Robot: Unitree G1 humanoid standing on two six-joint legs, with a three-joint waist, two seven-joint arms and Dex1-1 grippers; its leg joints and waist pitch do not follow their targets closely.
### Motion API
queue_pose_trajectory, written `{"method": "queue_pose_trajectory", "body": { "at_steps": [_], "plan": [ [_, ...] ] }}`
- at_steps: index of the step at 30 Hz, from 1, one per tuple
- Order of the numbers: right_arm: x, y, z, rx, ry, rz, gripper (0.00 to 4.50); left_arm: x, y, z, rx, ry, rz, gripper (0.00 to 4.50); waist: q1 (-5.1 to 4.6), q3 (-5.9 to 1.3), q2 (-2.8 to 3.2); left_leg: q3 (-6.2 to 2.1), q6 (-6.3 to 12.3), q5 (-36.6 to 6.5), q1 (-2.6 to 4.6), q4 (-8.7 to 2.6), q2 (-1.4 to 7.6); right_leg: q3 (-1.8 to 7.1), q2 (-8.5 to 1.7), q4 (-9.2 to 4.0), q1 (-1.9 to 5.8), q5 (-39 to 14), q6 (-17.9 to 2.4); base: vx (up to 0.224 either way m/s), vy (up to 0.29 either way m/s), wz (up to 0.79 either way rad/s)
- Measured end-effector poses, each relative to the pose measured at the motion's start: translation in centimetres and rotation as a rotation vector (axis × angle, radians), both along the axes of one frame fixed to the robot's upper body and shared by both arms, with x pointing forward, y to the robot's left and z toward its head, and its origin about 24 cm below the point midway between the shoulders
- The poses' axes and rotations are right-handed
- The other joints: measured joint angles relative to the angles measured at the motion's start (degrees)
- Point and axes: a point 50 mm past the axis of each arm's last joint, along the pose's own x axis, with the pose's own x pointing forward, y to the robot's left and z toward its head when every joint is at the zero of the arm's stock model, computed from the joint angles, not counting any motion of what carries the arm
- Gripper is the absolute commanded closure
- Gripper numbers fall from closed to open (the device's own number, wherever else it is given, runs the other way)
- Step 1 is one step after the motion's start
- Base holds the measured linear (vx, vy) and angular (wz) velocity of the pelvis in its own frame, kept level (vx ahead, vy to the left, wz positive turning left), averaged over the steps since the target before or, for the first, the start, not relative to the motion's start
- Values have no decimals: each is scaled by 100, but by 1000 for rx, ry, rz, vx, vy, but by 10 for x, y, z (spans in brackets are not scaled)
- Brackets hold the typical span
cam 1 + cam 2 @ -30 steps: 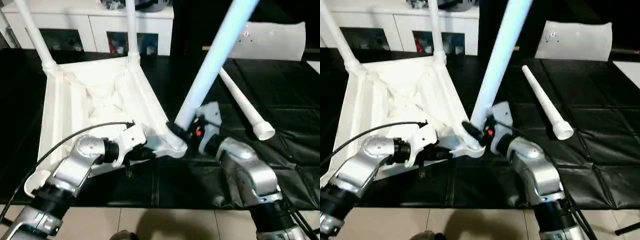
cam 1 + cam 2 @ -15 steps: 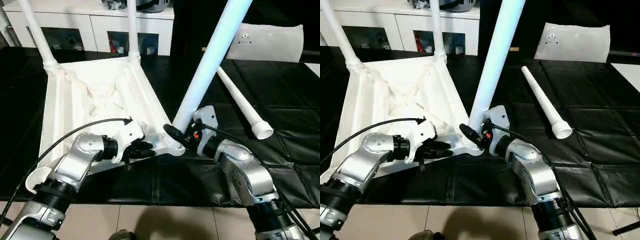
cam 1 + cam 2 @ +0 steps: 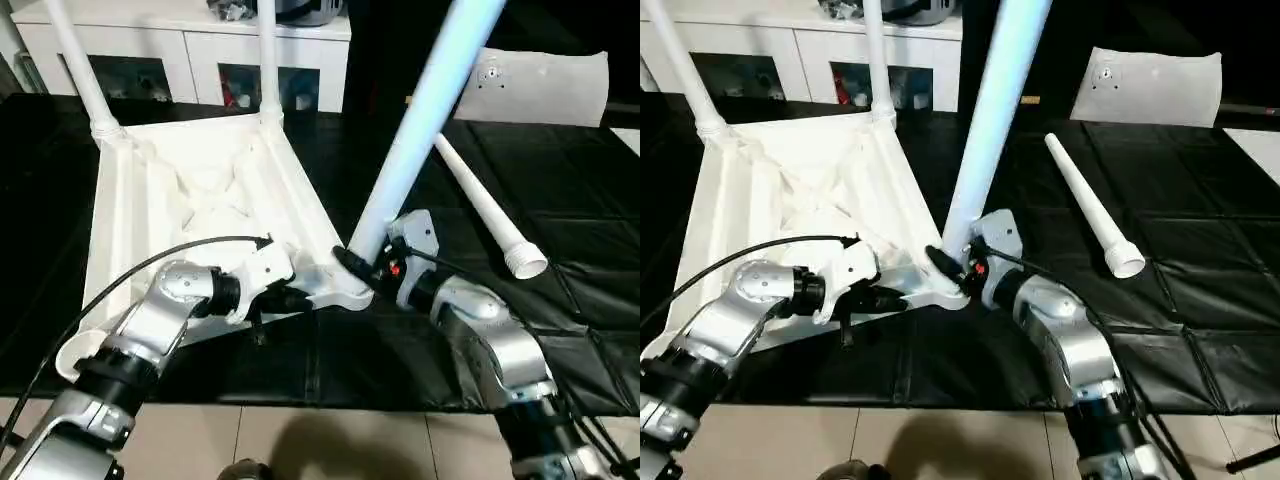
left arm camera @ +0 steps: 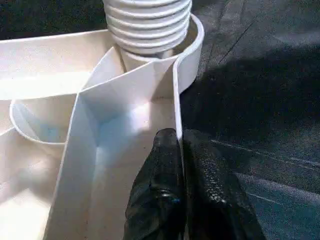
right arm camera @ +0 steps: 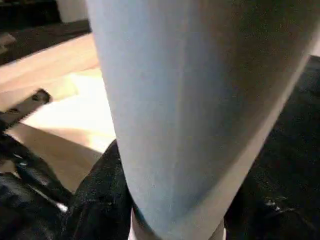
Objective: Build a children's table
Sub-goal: Insert table leg to table base
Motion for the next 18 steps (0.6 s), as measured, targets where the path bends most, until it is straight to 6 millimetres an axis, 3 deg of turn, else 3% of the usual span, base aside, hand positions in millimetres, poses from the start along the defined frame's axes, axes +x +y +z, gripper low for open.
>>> {"method": "queue_pose_trajectory", "body": {
  "at_steps": [18],
  "plan": [
    [1, -8, 2, 17, 97, 144, 259, 4, 7, 3, 9, 11, -99, 450, 87, 0, 1, 16, -6, 4, 0, -10, 10, -3, 0, -12, -4, 4, 0, 0, 0, 0]
  ]
}}
